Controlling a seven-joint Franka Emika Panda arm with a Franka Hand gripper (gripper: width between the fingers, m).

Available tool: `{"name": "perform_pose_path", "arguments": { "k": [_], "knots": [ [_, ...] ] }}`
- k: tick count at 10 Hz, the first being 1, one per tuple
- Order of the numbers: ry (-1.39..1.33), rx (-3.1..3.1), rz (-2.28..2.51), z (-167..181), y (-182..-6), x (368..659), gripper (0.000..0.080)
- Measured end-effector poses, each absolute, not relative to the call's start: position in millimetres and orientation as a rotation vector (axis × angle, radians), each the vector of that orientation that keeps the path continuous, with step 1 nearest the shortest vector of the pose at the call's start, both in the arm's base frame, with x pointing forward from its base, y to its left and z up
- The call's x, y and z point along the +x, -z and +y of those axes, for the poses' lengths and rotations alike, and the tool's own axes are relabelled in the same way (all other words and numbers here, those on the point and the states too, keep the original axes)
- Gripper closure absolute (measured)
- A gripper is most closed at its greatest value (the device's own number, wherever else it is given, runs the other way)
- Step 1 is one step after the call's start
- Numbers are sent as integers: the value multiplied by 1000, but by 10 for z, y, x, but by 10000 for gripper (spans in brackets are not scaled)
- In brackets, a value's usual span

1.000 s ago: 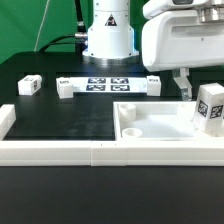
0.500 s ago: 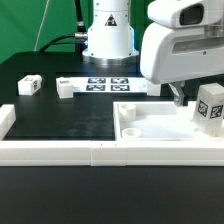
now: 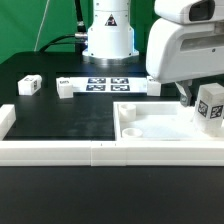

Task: Assemble one leg

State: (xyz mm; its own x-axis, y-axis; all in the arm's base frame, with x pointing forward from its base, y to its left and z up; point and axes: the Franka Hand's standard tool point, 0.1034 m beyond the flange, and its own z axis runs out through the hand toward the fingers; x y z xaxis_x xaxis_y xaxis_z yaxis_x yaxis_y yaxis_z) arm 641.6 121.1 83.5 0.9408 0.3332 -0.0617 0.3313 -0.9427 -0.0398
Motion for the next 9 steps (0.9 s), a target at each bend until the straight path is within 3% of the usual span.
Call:
{"name": "perform_pose_path", "arguments": {
  "k": [1, 2, 3, 4, 7, 9],
  "knots": [
    [-106, -3066, -525, 1210, -832, 6416, 281],
    [-106, -3066, -525, 1210, -831, 6415, 281],
    [-106, -3066, -525, 1210, -831, 6415, 421],
    [-106, -3066, -525, 1211, -831, 6415, 511],
    [-93, -3081, -420, 1214, -826, 6420, 510],
    [19, -3100, -9, 1208, -813, 6373, 510]
  ]
}}
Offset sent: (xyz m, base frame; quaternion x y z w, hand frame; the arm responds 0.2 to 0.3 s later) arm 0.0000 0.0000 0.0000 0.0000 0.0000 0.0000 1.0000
